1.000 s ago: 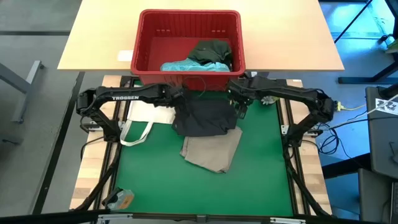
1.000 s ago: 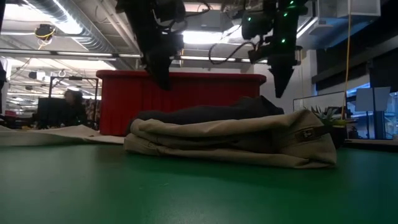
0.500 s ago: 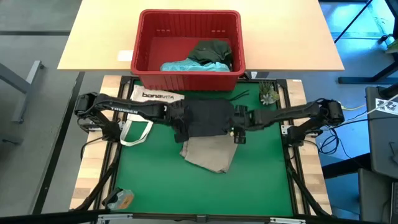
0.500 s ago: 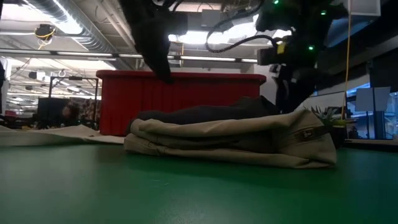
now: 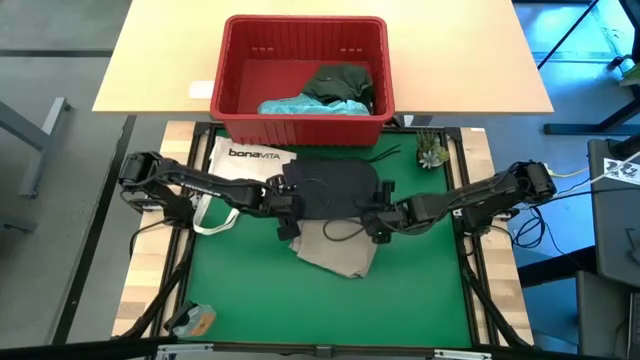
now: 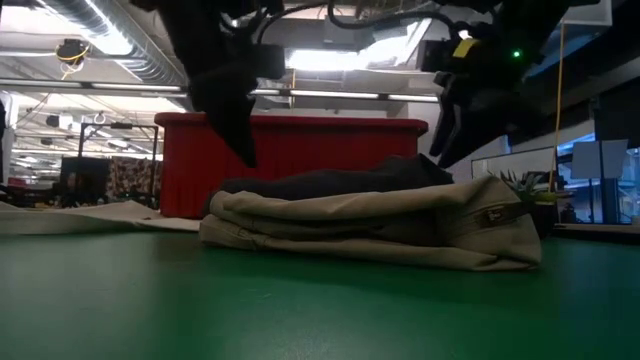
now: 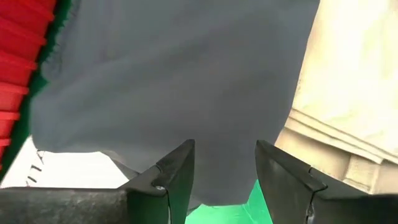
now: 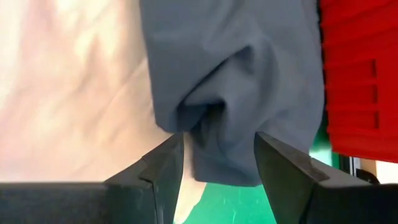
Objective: Fold Laundry from Bin
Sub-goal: Fold the black shorts from the red laundry bin, then stack the folded black shorts on top of the folded light brown shorts
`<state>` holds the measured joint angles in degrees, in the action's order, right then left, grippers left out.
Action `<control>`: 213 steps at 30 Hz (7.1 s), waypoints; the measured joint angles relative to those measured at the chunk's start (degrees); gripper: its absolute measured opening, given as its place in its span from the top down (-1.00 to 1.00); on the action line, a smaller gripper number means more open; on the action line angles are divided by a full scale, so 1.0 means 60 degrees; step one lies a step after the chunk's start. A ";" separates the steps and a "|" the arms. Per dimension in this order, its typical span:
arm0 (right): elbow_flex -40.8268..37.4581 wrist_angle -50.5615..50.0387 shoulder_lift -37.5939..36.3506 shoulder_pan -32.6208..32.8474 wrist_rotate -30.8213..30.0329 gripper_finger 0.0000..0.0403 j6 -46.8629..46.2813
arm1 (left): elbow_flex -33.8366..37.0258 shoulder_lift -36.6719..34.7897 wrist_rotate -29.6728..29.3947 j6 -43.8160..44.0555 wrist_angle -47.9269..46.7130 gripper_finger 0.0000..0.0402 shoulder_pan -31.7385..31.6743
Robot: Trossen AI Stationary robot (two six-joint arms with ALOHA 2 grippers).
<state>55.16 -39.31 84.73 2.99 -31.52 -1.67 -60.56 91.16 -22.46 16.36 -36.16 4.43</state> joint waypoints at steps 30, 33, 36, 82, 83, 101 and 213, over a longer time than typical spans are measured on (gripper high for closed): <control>-0.0234 -0.0213 0.0688 -0.0060 -0.0941 0.90 0.0116 | 0.1610 0.0025 -0.0135 -0.0036 0.2352 0.51 0.0038; -0.0233 -0.1175 0.0521 -0.0057 -0.1085 0.93 0.0100 | 0.1610 0.0025 -0.0146 -0.0036 0.2272 0.61 0.0033; -0.0233 -0.1835 0.0289 -0.0056 -0.1080 0.97 0.0094 | 0.1613 0.0025 -0.0157 -0.0036 0.2168 0.70 0.0033; 0.1023 -0.4433 0.0069 -0.0126 0.0190 -0.34 -0.0484 | -0.0240 0.0010 -0.0073 -0.1071 0.1998 0.03 0.0126; 0.1024 -0.4247 0.0069 -0.0126 0.0438 -0.34 -0.0485 | -0.0224 0.0010 -0.0070 -0.1072 0.2097 0.03 0.0164; 0.0663 0.0168 0.0686 0.0856 0.0343 -0.33 0.0237 | 0.1025 0.0010 -0.0602 -0.2080 0.2153 0.03 0.0699; 0.3843 -0.5251 0.0633 0.0872 -0.0345 0.98 -0.0935 | -0.3024 0.0717 -0.0825 -0.5572 -0.1238 0.94 -0.0544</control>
<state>78.22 -70.82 88.53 8.22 -33.59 -7.28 -78.70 95.46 -27.41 -17.07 -43.59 1.16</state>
